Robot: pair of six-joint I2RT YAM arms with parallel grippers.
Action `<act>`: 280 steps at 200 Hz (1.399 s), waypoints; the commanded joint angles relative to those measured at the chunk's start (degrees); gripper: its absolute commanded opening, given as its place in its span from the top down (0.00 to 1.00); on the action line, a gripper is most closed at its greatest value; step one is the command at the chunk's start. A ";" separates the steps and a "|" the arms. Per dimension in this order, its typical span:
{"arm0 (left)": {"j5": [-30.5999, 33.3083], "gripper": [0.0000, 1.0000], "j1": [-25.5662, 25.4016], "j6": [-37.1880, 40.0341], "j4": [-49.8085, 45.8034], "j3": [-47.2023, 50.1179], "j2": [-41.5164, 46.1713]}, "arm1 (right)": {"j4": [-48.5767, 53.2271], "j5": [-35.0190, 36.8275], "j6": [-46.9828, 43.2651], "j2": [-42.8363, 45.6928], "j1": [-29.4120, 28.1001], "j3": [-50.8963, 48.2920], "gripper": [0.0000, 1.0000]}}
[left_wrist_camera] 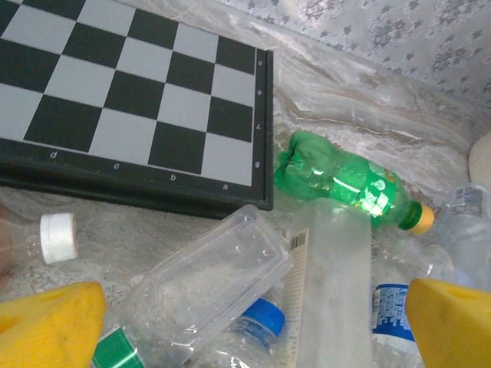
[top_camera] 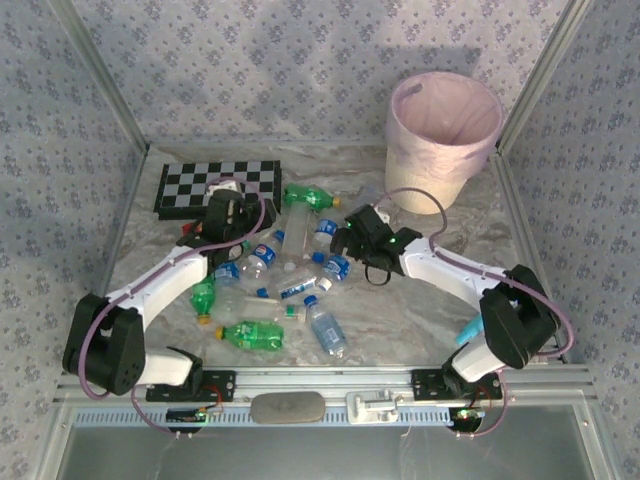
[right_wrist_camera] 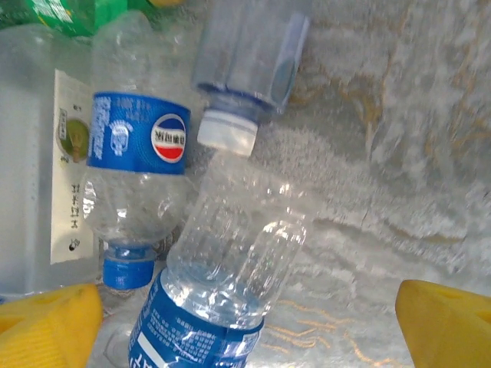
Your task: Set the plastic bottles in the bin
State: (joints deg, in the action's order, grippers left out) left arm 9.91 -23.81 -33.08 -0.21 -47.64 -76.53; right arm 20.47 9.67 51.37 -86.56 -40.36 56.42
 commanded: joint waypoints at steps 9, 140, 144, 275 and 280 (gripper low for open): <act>1.59 0.00 -0.33 -0.58 0.38 0.40 0.90 | -5.63 -1.68 4.90 -3.56 -0.75 -0.78 0.01; 4.92 0.00 -0.09 -1.02 -0.50 3.12 3.93 | -12.22 -3.84 4.28 -14.60 1.18 -0.72 0.17; 4.86 0.00 -0.09 -1.09 -0.42 3.11 3.88 | -12.40 -3.80 4.34 -14.60 1.23 -0.93 0.18; 1.71 0.00 -0.05 -3.34 0.21 3.34 3.54 | -7.99 -0.35 -7.10 -0.28 3.61 -6.39 0.54; 1.34 0.00 -0.09 -3.46 0.14 3.27 3.74 | -7.41 -0.62 -9.00 0.71 3.77 -6.62 0.56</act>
State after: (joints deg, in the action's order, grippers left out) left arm 12.91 -23.79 -35.48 -0.21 -44.49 -74.24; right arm 9.15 7.90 50.52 -90.91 -37.34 50.48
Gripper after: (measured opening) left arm 0.999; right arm 0.585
